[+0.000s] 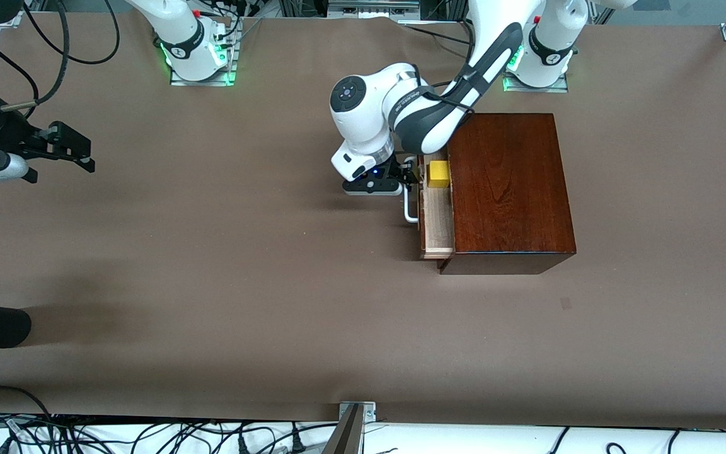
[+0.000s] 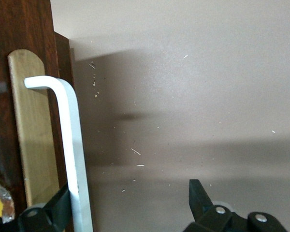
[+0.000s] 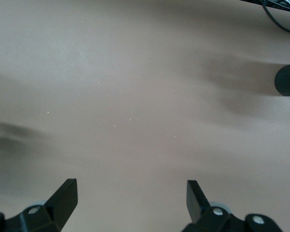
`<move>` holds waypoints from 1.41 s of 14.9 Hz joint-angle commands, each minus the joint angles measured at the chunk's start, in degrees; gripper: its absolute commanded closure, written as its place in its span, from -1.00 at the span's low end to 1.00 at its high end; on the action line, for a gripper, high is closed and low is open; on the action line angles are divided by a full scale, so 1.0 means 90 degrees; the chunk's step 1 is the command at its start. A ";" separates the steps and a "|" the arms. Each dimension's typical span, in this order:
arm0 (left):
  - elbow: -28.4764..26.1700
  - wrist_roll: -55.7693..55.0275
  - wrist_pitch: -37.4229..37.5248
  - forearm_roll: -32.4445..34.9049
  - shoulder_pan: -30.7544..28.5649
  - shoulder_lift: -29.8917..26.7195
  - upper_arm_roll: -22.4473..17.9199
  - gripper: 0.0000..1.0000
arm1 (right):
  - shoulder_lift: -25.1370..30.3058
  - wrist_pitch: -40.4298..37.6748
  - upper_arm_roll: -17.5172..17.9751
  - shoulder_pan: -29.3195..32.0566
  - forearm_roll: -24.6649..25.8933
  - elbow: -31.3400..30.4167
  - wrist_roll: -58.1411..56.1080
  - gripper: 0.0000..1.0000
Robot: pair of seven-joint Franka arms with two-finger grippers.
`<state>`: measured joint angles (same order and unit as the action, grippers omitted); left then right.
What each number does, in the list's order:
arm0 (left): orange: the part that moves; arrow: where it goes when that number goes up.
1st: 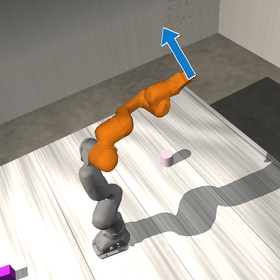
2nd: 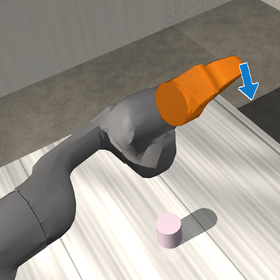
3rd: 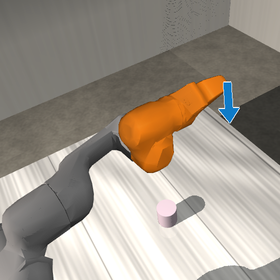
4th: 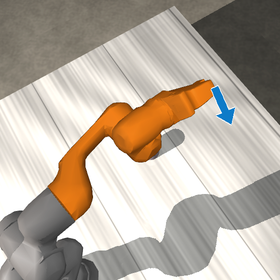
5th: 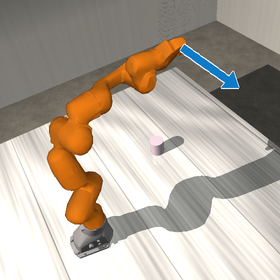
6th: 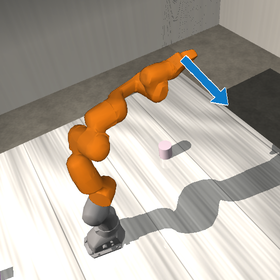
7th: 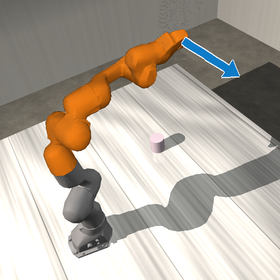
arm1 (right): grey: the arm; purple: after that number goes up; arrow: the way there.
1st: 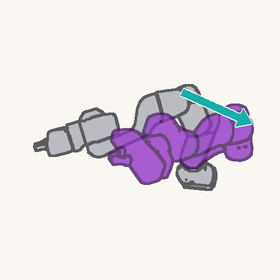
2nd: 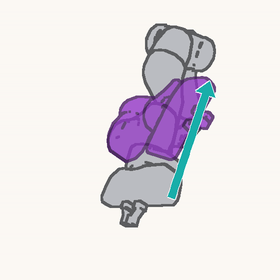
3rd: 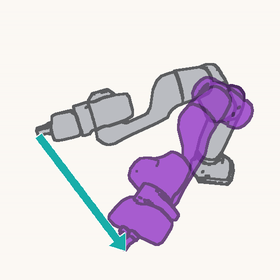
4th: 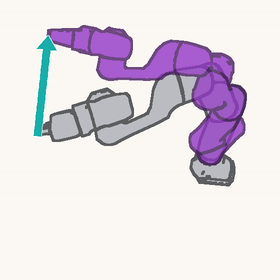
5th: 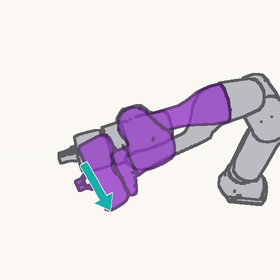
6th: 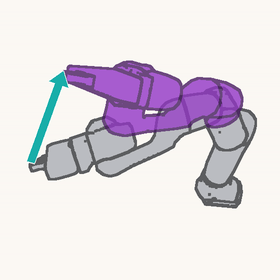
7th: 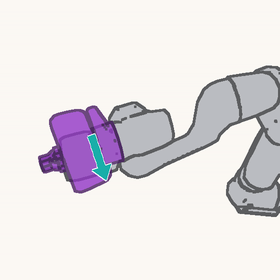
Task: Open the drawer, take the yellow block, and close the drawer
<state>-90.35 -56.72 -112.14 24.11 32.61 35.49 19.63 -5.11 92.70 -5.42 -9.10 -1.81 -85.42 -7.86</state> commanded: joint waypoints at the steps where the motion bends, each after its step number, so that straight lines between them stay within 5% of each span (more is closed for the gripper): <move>1: 0.0663 -0.0211 -0.0109 0.0056 0.0283 0.0460 0.0036 -1.00 | 0.0060 0.0023 0.0016 0.0025 0.0065 -0.0040 -0.0016 -1.00; 9: 0.1006 -0.0211 -0.0080 0.0026 0.0391 0.0491 0.0036 -1.00 | 0.0060 0.0033 0.0026 0.0025 0.0065 -0.0040 -0.0006 -1.00; 17: 0.1006 0.0080 0.1295 -0.0120 0.0274 -0.0563 0.0046 -1.00 | 0.0060 0.0042 0.0035 0.0006 0.0065 -0.0040 -0.0016 -1.00; 21: 0.1016 0.1251 0.1599 -0.0499 -0.0563 -0.1197 0.0046 -1.00 | 0.0070 0.0033 0.0035 0.0006 0.0055 -0.0040 -0.0016 -1.00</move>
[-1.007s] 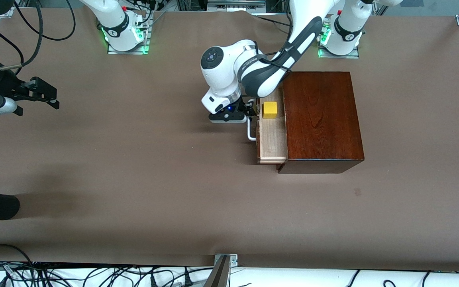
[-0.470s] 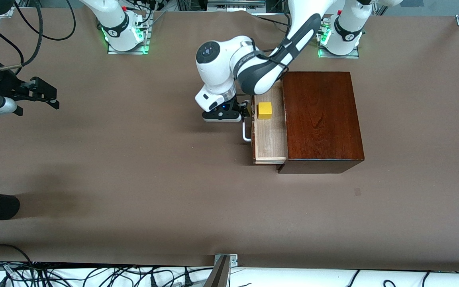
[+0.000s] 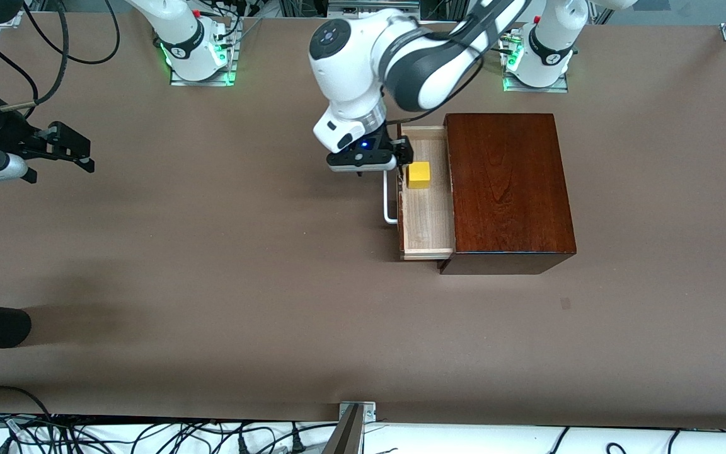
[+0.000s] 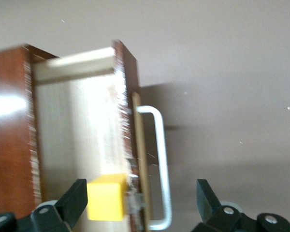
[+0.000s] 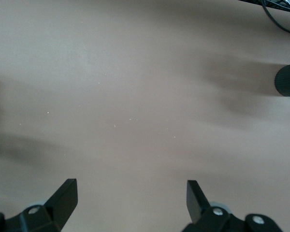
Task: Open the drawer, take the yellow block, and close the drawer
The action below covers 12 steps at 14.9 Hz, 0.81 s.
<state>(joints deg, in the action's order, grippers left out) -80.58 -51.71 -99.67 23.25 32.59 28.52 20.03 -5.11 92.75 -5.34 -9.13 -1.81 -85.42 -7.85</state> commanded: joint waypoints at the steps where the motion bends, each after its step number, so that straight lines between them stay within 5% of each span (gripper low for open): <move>1: -0.0080 0.1122 0.0302 -0.0686 -0.0903 -0.0589 0.0001 -1.00 | 0.0080 0.0026 0.0027 0.0009 0.0055 -0.0040 -0.0006 -1.00; 9: -0.0080 0.3926 0.1035 -0.1830 -0.3209 -0.1401 -0.0019 -1.00 | 0.0080 0.0017 0.0027 0.0009 0.0055 -0.0040 -0.0006 -1.00; 12: -0.0391 0.5068 0.1025 -0.2212 -0.3436 -0.1888 -0.0640 -1.00 | 0.0041 0.0046 0.0037 -0.0011 0.0036 -0.0040 -0.0016 -1.00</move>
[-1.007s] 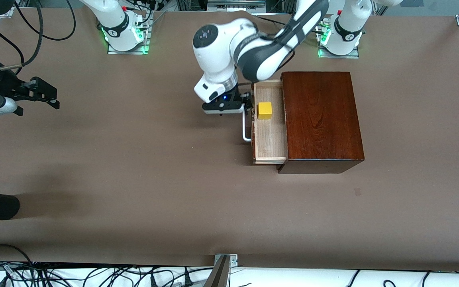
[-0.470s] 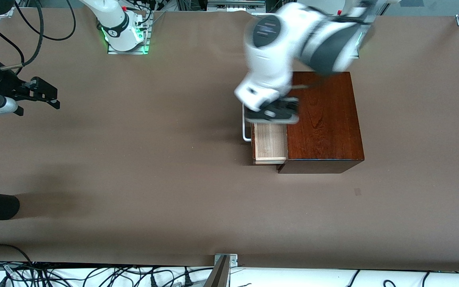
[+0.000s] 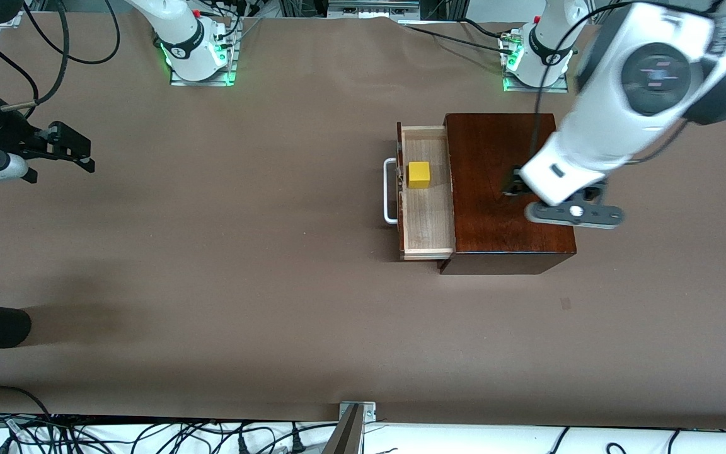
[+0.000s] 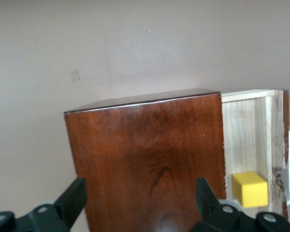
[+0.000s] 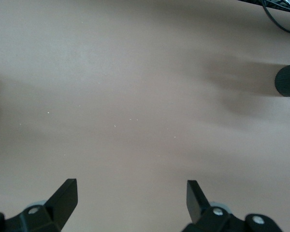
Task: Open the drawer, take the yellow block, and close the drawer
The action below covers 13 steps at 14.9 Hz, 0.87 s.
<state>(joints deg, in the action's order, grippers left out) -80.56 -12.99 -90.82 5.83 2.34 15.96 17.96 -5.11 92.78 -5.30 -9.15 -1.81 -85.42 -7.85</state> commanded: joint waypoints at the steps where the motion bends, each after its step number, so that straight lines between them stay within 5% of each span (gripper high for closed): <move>1: -0.0675 0.1214 0.0023 -0.0287 -0.0074 -0.0755 -0.0674 -1.00 | 0.0031 0.0062 0.0061 -0.0028 -0.0003 -0.0040 -0.0035 -1.00; 5: -0.1584 0.1727 -0.0142 -0.0559 -0.0045 -0.1421 -0.1417 -1.00 | -0.0106 -0.0055 0.0334 -0.0524 -0.0013 -0.0070 -0.0114 -1.00; 8: -0.2336 0.1697 -0.1253 -0.0881 -0.0015 -0.1850 -0.1526 -1.00 | -0.0145 -0.0172 0.0461 -0.1392 -0.0004 -0.0070 -0.0551 -1.00; 10: -0.2504 0.1726 -0.1374 -0.1709 -0.0016 -0.1881 -0.1963 -1.00 | -0.0311 -0.0114 0.0471 -0.2007 -0.0033 -0.0070 -0.0865 -1.00; 13: -0.2456 0.1717 -0.1404 -0.1558 -0.0015 -0.1910 -0.2015 -1.00 | -0.0564 0.0042 0.0520 -0.3003 -0.0023 0.0124 -0.0779 -1.00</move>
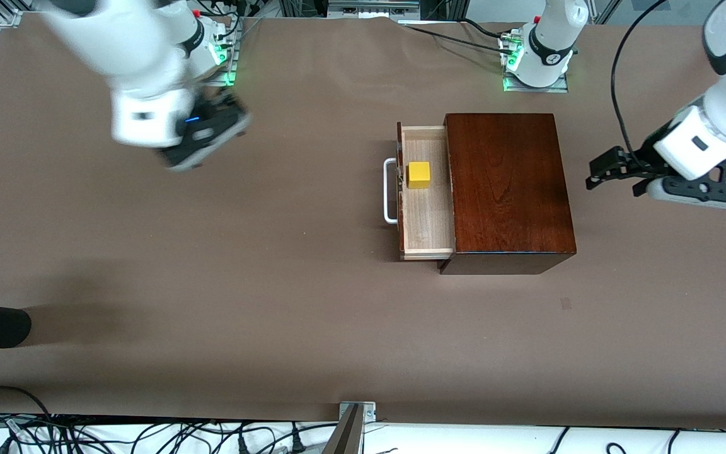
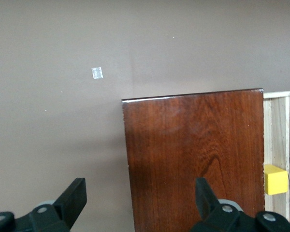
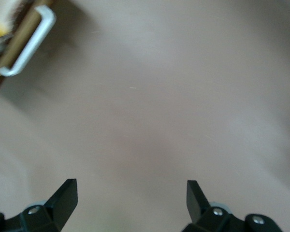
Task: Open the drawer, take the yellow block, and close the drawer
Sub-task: 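Lower the right gripper into the open drawer over the yellow cube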
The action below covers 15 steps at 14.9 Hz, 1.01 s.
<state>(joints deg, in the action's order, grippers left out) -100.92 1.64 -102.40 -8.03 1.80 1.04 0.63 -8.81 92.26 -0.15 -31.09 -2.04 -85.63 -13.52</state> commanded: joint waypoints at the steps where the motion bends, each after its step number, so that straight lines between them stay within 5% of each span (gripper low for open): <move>1: -0.0202 0.0062 -0.0088 0.0390 0.0054 -0.0349 -0.0061 -1.00 | -0.0318 0.0197 -0.0052 -0.0878 -0.0007 0.0343 -0.0129 -1.00; 10: 0.0003 0.0042 0.0303 0.1136 0.0054 -0.0359 0.0203 -1.00 | -0.2016 0.2100 -0.0052 -0.2599 0.0303 0.1125 -0.0588 -1.00; 15: 0.0022 0.0071 0.0352 0.1136 0.0054 -0.0359 0.0213 -1.00 | -0.3247 0.2199 -0.0071 -0.2951 0.0744 0.2305 -0.0666 -1.00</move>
<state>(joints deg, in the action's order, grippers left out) -101.00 1.63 -100.26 0.69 2.16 -1.56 2.40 -32.03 112.74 -0.01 -57.04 3.43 -72.54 -17.57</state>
